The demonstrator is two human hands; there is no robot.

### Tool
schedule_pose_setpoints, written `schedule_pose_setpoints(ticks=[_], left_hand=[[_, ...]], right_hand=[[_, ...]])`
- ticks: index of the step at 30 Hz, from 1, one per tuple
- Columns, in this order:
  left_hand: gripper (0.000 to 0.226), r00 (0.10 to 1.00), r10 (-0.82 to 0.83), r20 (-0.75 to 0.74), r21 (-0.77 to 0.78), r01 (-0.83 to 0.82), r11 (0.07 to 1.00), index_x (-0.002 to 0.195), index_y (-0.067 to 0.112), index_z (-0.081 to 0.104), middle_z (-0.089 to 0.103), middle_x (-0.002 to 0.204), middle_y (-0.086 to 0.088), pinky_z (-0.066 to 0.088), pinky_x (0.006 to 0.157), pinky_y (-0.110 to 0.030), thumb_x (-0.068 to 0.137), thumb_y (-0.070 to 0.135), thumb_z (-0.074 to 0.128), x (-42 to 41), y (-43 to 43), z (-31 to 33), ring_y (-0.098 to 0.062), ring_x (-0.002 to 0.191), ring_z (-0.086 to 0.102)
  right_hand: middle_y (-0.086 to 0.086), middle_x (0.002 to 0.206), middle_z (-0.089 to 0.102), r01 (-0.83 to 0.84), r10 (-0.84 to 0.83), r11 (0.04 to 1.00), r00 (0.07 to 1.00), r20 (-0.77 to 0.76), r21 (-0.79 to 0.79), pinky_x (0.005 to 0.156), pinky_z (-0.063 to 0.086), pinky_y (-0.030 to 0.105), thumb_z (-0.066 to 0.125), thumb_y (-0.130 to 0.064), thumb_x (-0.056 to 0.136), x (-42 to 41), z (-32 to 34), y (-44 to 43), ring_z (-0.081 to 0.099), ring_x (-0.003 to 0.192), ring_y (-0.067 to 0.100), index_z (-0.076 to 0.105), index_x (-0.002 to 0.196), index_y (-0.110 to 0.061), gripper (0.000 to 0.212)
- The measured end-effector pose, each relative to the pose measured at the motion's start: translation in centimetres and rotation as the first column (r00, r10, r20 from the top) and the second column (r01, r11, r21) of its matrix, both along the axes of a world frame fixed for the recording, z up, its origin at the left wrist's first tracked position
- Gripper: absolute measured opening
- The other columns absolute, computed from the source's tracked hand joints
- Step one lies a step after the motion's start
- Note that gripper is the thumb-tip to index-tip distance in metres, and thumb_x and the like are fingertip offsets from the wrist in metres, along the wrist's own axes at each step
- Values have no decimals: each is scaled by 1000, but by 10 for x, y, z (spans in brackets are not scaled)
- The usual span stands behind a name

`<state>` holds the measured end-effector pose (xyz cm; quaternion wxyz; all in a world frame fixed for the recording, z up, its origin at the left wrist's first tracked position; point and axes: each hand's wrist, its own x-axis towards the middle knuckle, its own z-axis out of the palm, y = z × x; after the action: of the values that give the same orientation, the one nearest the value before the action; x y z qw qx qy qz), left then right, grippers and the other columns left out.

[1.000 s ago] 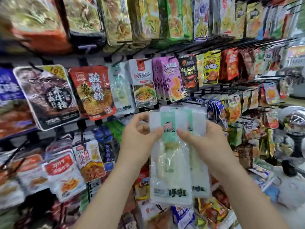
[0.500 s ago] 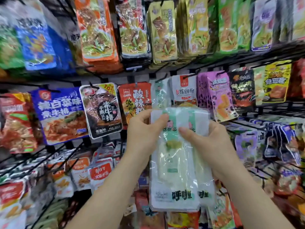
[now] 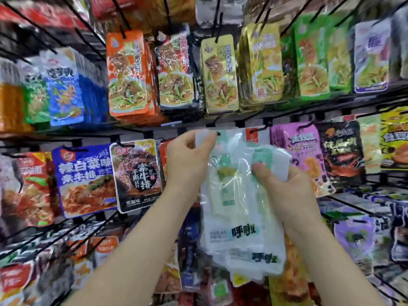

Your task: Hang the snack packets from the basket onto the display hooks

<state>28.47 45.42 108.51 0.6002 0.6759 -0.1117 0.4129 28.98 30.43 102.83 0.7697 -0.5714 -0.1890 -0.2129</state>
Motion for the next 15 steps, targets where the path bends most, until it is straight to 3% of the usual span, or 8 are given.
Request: schedule_pose_setpoints(ticks=[5,9,11,15], left_hand=[[14,993,112,31,18,-112,994,77,18,74,71,67,9,48,56,-23,88,24,69,19,-3,12,-4,61,63],[11,995,82,48,-13,-81,997,76,17,70,71,65,7,54,60,-31,87,17,70,24,-2,13,-8,61,65],[8,996,58,72,-15,-57,998,84,20,68,72,73,4,56,67,-37,85,13,72,25,0,10,-13,67,67],[22,982,92,164,89,-107,990,95,26,59,66,68,5,46,56,-24,87,8,69,26,2,3,-10,58,58]], right_hand=[[-12,73,74,100,-94,992,992,78,-73,54,54,23,72,-25,84,15,-2,-15,69,64,7,71,79,-23,5],[-8,75,74,75,-65,994,990,123,-80,55,54,20,71,-20,84,18,-3,-21,68,64,6,71,80,-23,5],[-5,77,74,68,-54,993,988,147,-93,56,55,22,71,-19,84,19,-2,-22,68,65,8,72,80,-24,6],[-11,71,73,96,-72,988,980,188,-121,51,52,17,71,-19,84,19,0,-24,66,60,5,70,77,-26,10]])
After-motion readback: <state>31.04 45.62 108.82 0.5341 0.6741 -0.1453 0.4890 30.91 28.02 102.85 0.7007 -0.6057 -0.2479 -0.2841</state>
